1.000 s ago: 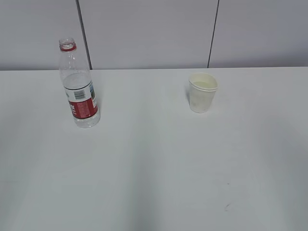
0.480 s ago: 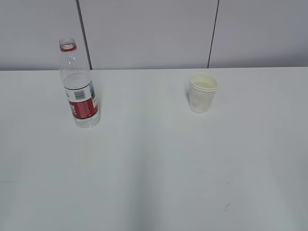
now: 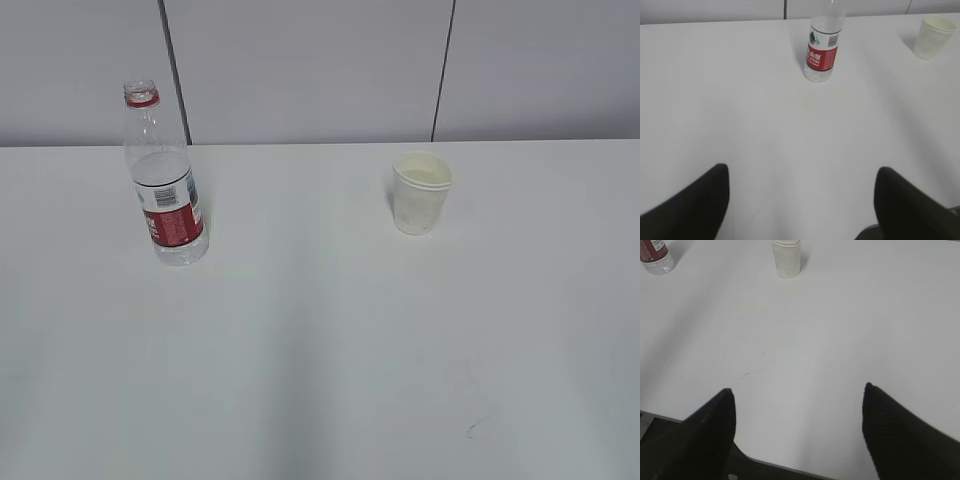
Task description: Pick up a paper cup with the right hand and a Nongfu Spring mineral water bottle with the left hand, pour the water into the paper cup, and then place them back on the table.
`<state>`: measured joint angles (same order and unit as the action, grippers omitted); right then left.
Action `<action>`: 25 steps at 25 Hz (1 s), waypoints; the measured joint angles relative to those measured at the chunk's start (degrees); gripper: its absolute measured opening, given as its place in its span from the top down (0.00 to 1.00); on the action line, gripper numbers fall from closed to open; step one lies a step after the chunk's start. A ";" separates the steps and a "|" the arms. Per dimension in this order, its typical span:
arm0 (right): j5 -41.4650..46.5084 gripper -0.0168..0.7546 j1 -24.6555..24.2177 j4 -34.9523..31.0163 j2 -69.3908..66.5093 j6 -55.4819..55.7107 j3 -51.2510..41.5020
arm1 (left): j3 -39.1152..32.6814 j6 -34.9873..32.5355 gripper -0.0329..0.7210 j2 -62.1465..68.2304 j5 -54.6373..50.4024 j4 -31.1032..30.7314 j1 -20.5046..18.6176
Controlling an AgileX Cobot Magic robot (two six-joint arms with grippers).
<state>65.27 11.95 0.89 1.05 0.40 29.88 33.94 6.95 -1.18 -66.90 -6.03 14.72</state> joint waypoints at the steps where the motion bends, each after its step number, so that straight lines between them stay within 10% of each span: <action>1: 0.00 0.22 0.00 0.00 0.00 0.00 -0.04 | -0.42 -0.07 0.23 0.00 0.96 0.72 0.00; 17: 0.22 0.22 0.00 -0.89 0.08 -0.40 -0.95 | -4.83 -3.20 0.26 0.00 2.75 4.46 -0.12; 25: 0.22 0.22 -6.10 -0.36 0.08 -0.40 -0.95 | -4.87 -3.39 0.27 0.00 2.85 4.53 -11.63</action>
<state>65.49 5.85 0.54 1.14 0.00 28.93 29.07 3.56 -1.18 -64.04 -1.50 3.09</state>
